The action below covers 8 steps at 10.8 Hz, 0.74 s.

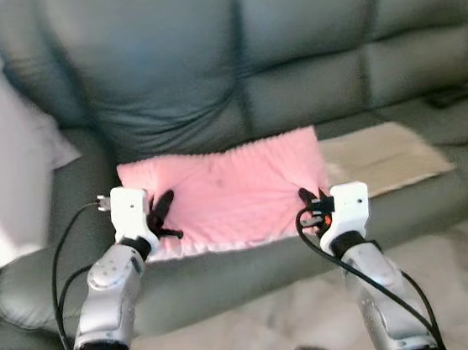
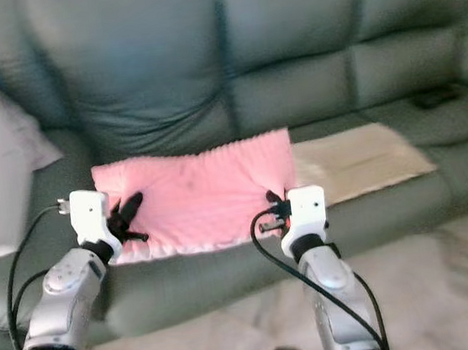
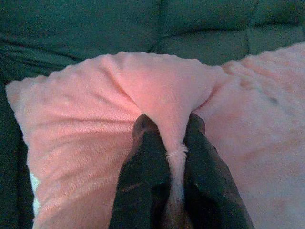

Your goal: Move the pillow to the sofa

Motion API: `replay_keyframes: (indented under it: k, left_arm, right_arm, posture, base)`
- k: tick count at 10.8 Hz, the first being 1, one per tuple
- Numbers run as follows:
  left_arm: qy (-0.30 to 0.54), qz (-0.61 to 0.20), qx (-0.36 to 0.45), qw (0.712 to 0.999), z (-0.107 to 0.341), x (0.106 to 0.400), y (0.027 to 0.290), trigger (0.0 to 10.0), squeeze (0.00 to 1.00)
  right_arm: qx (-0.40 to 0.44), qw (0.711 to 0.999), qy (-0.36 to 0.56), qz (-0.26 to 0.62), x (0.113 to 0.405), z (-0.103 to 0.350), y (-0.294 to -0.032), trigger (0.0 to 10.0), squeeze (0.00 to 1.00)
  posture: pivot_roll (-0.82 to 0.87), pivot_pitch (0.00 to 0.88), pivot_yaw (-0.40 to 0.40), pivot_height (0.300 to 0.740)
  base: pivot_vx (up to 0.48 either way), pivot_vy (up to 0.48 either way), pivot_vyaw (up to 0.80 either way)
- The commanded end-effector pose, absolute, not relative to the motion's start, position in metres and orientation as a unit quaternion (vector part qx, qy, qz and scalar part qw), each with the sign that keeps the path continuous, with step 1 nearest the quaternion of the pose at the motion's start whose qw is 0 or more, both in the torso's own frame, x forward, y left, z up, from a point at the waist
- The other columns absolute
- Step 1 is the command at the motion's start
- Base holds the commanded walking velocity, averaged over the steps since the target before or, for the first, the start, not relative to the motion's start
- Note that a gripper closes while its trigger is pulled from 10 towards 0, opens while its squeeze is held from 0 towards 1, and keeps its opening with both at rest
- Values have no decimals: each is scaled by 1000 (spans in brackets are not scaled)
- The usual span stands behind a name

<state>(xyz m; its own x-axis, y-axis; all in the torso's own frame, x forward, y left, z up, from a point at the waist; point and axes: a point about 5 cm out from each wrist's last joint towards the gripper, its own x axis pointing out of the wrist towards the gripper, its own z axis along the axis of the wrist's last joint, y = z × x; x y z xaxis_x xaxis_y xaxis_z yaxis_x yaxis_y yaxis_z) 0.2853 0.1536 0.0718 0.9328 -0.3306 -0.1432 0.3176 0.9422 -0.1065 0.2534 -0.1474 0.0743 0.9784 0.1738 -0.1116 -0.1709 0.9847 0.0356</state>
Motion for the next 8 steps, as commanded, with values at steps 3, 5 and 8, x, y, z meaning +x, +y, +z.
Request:
replay_keyframes:
  k: [3,5,8]
  left_arm:
    - [76,-194,-36,977,72,282,143,10000,0]
    - [76,-192,-38,978,72,283,142,10000,0]
    - [75,-195,-41,977,72,282,140,10000,0]
  right_arm:
    - [1,996,35,84,255,83,-150,10000,0]
    - [3,996,37,84,255,81,-151,10000,0]
    - [4,996,37,83,254,81,-151,10000,0]
  posture:
    - [-90,47,-6,740]
    - [-89,45,-8,740]
    - [-95,47,-4,740]
  base:
    - [0,0,304]
    - [0,0,228]
    - [0,0,615]
